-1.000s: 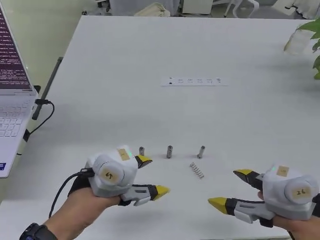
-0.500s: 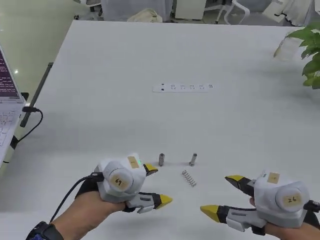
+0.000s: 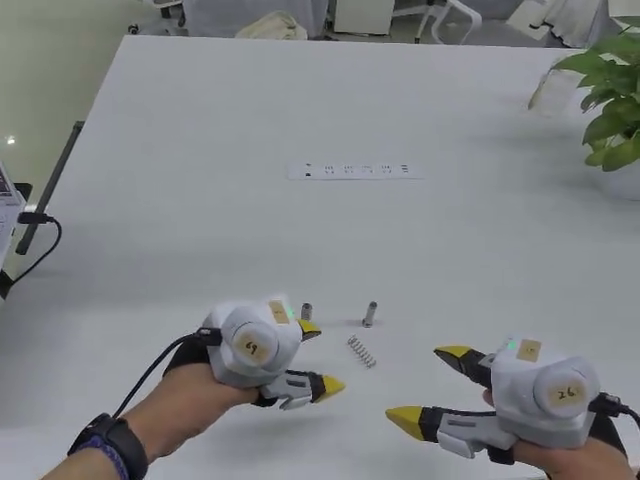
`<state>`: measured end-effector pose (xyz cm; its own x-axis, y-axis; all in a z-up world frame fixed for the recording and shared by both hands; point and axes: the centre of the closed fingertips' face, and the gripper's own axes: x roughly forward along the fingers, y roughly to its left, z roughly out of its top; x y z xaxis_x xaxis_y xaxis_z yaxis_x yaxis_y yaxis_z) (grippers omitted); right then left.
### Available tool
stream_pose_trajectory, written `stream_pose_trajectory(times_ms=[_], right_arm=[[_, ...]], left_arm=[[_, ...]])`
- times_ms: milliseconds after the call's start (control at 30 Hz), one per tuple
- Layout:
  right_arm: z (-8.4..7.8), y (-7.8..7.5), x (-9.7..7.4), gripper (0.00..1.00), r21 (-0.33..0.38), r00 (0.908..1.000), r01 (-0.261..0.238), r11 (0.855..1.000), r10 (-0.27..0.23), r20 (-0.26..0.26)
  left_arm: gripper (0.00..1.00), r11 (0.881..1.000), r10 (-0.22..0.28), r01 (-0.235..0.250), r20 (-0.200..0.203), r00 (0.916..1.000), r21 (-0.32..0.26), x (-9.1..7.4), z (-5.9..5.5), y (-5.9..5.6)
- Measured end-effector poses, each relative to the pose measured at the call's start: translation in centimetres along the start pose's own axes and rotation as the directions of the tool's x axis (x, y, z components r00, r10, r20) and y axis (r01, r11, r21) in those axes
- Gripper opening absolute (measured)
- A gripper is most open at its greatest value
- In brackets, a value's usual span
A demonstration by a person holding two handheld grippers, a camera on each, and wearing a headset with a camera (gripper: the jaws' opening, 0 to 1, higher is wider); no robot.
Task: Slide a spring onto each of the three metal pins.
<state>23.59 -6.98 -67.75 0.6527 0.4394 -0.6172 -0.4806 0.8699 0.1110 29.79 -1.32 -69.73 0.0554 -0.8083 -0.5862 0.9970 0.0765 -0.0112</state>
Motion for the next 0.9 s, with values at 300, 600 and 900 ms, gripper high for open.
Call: stream_pose_trajectory(times_ms=[300,600,900], right_arm=[[-0.1,-0.2,-0.3,0.63,0.012,1.0000,0.004,1.000,-0.004,0.005],[-0.3,-0.2,-0.3,0.63,0.016,1.0000,-0.007,1.000,0.007,0.000],[-0.9,-0.3,-0.2,0.63,0.032,0.9998,-0.016,0.999,0.016,-0.013]], left_arm=[[0.37,1.000,-0.022,0.022,-0.009,0.9997,0.022,2.4,0.7,0.2],[0.35,0.999,-0.038,0.038,-0.034,0.9987,0.005,4.4,0.0,0.7],[0.34,0.999,-0.051,0.050,-0.062,0.9968,-0.014,6.5,-1.1,0.9]])
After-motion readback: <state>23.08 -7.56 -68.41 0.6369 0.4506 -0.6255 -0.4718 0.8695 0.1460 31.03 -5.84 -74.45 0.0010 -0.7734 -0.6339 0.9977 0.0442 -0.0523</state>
